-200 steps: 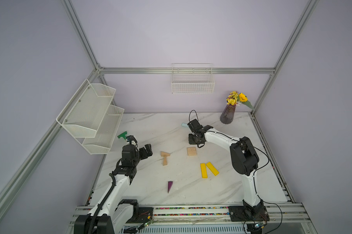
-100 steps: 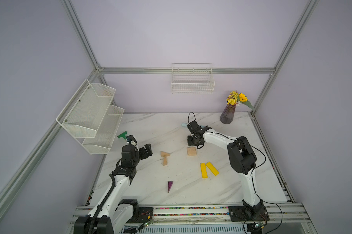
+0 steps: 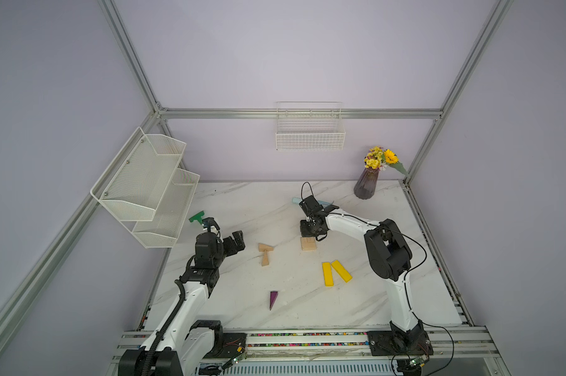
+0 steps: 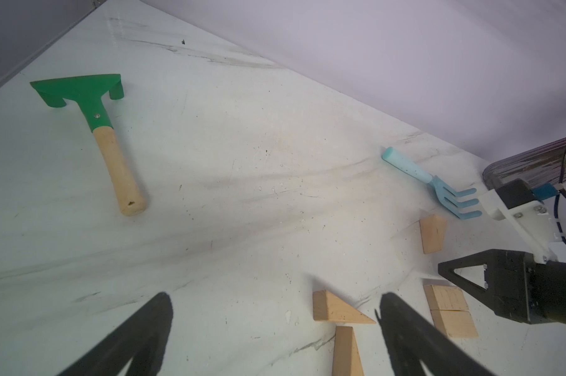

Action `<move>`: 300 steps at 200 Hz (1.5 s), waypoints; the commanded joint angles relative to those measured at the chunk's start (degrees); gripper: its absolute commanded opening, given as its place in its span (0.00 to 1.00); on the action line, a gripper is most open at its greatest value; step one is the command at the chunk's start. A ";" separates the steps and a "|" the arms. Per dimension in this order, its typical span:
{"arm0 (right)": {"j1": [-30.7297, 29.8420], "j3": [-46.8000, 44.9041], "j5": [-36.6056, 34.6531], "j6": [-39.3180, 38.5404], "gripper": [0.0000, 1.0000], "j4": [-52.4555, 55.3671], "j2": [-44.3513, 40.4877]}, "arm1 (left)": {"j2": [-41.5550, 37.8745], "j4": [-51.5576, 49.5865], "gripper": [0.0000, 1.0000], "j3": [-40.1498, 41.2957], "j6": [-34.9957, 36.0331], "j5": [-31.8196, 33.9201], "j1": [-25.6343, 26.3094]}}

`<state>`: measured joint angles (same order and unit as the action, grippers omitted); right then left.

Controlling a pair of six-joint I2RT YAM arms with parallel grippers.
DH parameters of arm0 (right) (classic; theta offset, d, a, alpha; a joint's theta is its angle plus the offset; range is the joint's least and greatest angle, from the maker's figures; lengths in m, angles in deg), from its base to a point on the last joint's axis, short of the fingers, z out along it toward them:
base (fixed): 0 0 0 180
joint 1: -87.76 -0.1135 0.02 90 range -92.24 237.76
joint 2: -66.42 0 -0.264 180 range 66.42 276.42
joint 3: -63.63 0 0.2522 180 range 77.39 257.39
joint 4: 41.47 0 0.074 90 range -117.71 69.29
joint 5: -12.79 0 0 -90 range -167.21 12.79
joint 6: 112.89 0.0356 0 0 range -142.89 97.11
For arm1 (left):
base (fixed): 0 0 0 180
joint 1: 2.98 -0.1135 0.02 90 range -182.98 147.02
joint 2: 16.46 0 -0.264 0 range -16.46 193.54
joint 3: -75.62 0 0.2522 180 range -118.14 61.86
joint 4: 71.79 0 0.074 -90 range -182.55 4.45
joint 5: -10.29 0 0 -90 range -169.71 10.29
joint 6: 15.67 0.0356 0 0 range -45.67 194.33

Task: Assemble a small pinwheel with building blocks
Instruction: Adjust the building block at the center of the board.

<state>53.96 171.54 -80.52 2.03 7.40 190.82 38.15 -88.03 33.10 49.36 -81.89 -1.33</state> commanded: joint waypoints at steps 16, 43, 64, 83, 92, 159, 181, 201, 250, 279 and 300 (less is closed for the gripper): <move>-0.72 -1.76 0.41 -0.70 0.09 -0.94 -0.66 | -1.17 0.55 1.00 -0.19 -1.31 -0.11 0.37; -0.83 -2.63 0.45 -0.74 0.09 -1.01 -1.14 | -1.39 0.43 1.00 0.01 -1.31 -0.11 0.37; -0.83 -3.23 0.40 -0.67 0.09 -1.20 -1.60 | -1.52 0.37 1.00 0.09 -1.40 -0.11 0.37; -0.81 -3.27 0.26 -0.58 0.09 -1.31 -1.74 | -1.60 0.40 1.00 0.10 -1.40 -0.09 0.33; -0.83 -3.03 0.26 -0.54 0.09 -1.36 -1.73 | -1.61 0.38 1.00 0.09 -1.40 -0.11 0.37; -0.41 4.39 -0.55 -0.51 0.19 -0.56 -2.29 | 0.32 -0.84 1.00 -2.42 1.37 -0.98 0.37; 0.98 7.45 -0.30 -0.75 0.25 0.05 -3.94 | 2.67 -5.32 1.00 -6.49 3.63 -1.91 0.37; 1.84 7.81 -0.37 -1.29 0.29 0.44 -6.63 | 5.40 -11.50 1.00 -10.82 5.71 -3.54 0.83; 3.56 -5.82 0.41 0.33 0.34 -2.82 -17.55 | 12.87 -21.33 0.95 -16.60 9.92 -2.45 11.25; 4.39 -15.01 1.08 2.61 0.35 -6.21 -23.61 | 19.82 -26.63 0.86 -20.52 9.13 -1.22 15.97; 5.03 -19.24 1.48 3.33 0.35 -7.46 -26.19 | 24.07 -28.35 0.82 -22.68 8.94 -0.84 17.90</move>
<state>58.25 156.41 -79.88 3.46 3.16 167.39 59.26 -111.72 13.80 57.64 -83.94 14.91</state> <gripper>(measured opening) 0.352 0.835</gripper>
